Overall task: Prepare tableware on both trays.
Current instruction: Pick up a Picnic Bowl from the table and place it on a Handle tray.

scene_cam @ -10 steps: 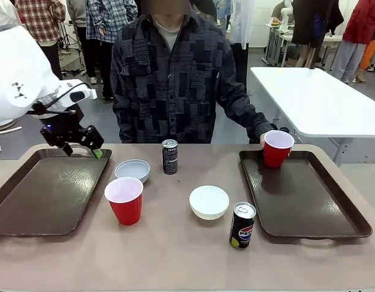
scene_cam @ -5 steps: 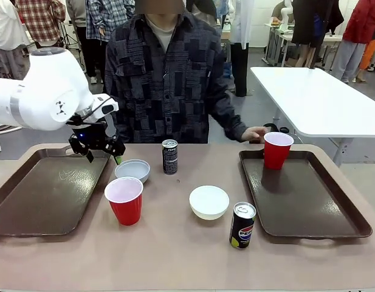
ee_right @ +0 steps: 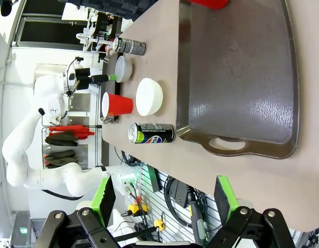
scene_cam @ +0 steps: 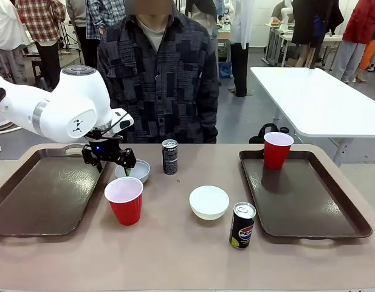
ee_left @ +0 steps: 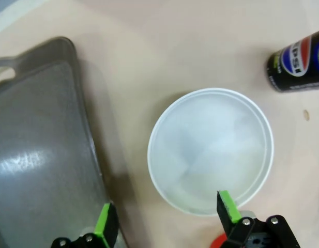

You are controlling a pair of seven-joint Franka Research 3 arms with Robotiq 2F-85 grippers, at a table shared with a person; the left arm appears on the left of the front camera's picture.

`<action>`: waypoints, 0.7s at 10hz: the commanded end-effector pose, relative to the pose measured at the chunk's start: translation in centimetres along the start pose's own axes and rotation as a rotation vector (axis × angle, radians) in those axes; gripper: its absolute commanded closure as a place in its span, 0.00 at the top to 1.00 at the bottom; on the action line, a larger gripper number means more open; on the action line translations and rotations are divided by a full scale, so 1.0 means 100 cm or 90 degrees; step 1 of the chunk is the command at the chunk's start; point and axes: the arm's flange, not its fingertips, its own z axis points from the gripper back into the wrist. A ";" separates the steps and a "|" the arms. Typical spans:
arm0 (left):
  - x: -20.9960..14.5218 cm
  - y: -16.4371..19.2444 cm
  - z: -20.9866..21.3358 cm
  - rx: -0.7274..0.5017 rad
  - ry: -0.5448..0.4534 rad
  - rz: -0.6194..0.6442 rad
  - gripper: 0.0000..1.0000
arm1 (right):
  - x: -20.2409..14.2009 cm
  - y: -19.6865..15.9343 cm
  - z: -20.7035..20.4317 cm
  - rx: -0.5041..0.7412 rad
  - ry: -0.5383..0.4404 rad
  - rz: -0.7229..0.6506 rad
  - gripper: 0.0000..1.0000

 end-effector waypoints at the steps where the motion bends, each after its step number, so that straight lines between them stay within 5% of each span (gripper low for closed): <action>1: 0.009 -0.009 -0.009 0.011 -0.006 0.043 1.00 | 0.001 -0.002 0.000 0.010 -0.004 0.004 1.00; 7: 0.011 -0.003 -0.009 -0.008 0.002 0.017 1.00 | 0.001 -0.002 0.000 0.010 -0.004 0.004 1.00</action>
